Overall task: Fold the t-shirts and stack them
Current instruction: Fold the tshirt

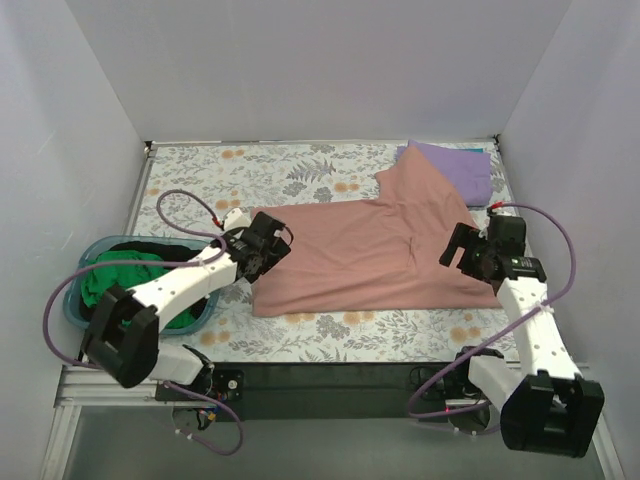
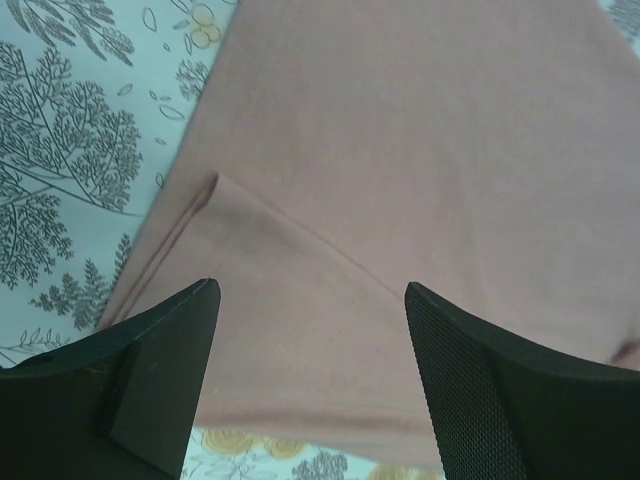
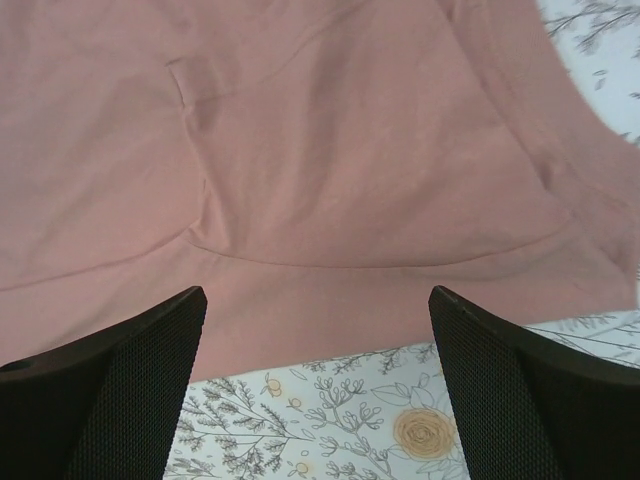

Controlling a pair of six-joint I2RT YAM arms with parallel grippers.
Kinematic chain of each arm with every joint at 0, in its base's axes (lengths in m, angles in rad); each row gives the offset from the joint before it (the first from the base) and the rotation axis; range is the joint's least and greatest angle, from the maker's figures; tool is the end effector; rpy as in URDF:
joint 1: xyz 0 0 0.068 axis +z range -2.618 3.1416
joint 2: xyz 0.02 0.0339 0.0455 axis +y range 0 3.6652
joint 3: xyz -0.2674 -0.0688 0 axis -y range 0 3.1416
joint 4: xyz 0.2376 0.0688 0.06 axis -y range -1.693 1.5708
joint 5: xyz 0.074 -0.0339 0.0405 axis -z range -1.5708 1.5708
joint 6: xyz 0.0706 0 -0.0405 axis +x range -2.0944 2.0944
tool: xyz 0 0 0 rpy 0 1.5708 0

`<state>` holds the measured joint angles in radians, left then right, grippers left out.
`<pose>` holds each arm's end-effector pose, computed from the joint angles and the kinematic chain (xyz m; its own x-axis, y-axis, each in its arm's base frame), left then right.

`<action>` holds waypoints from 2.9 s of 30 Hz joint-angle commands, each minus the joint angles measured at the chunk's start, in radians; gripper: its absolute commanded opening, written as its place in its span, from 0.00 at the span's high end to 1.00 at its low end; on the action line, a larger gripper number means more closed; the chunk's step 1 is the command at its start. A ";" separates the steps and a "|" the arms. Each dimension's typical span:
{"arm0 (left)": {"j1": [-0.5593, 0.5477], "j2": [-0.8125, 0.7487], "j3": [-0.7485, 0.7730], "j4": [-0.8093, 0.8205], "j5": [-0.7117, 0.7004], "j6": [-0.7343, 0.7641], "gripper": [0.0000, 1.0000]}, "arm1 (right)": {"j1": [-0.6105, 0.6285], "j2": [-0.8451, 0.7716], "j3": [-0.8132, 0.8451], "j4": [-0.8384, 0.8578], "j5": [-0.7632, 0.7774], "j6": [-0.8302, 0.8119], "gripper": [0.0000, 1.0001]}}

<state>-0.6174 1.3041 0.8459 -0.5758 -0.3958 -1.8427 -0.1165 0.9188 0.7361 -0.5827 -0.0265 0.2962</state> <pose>0.2280 -0.1285 0.2006 -0.1715 -0.9683 -0.1818 -0.7752 0.2465 -0.5816 0.2054 -0.0222 0.2417 -0.6298 0.3675 -0.6843 0.2938 0.9283 0.2280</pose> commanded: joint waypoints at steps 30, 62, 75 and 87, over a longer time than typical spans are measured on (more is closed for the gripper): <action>0.054 0.357 0.183 -0.205 -0.135 -0.078 1.00 | 0.057 0.233 -0.141 0.155 0.169 0.057 0.02; 0.104 0.345 0.237 -0.303 -0.101 -0.012 0.56 | 0.058 0.247 -0.159 0.156 0.181 0.041 0.02; 0.105 0.310 0.251 -0.403 -0.173 -0.075 1.00 | 0.058 0.259 -0.162 0.161 0.189 0.043 0.02; 0.142 0.369 0.306 -0.443 -0.241 -0.108 1.00 | 0.061 0.279 -0.168 0.169 0.181 0.037 0.02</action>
<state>-0.5014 1.6623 1.1164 -0.9852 -0.5529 -1.9198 -0.0628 1.1885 0.5774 -0.4412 0.1440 0.3397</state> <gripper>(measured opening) 0.011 0.984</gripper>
